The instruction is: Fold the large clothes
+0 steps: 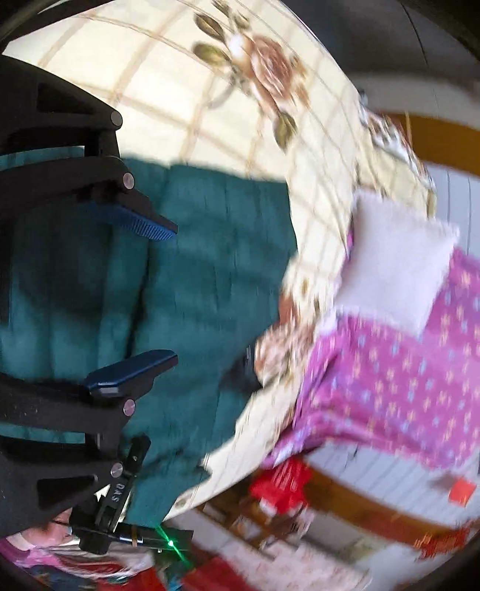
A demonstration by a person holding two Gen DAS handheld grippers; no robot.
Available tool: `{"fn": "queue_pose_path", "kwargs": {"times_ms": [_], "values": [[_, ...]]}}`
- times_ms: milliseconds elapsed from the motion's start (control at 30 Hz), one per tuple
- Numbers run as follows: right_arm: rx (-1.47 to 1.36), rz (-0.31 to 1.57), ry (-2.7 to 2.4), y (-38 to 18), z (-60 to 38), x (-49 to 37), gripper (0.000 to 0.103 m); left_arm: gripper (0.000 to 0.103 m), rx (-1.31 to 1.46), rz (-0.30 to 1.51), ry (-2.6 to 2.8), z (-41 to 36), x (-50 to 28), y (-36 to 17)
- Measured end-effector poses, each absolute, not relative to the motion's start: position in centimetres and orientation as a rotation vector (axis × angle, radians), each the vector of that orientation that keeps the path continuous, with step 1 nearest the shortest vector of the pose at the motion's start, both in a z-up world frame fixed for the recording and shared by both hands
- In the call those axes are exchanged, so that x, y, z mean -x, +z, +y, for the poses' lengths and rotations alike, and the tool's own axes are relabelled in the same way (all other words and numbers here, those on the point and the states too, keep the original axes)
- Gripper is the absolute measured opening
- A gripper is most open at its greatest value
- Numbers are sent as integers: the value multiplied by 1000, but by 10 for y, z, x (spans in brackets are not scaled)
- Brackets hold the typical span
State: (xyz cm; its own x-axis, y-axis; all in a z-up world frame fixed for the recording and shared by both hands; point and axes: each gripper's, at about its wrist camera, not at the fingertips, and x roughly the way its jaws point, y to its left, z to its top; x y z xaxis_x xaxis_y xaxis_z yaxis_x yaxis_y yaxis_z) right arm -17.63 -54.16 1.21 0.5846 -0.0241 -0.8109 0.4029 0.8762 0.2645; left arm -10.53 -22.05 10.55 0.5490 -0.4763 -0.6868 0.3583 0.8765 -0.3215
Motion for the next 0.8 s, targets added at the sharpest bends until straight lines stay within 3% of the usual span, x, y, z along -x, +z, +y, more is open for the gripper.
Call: {"fn": "queue_pose_path", "kwargs": {"times_ms": [33,100,133,233,433,567,633,800], "values": [[-471,931,-248,7,-544,170,46,43,169,870,-473,-213,101,99],[-495,909,-230,6,-547,165,28,43,198,877,-452,-205,97,89],[-460,892,-240,12,-547,163,21,43,205,877,-442,-204,95,84],[-289,816,-321,37,-543,161,18,43,196,890,-402,-203,90,68],[-184,848,-430,27,-564,125,18,43,131,886,-389,-214,84,58],[-222,896,-442,15,-568,122,37,43,93,863,-374,-216,85,58],[-239,870,-456,25,-567,133,62,43,91,855,-370,-216,84,60],[-255,787,-410,57,-556,156,64,43,76,802,-357,-219,86,70]]}}
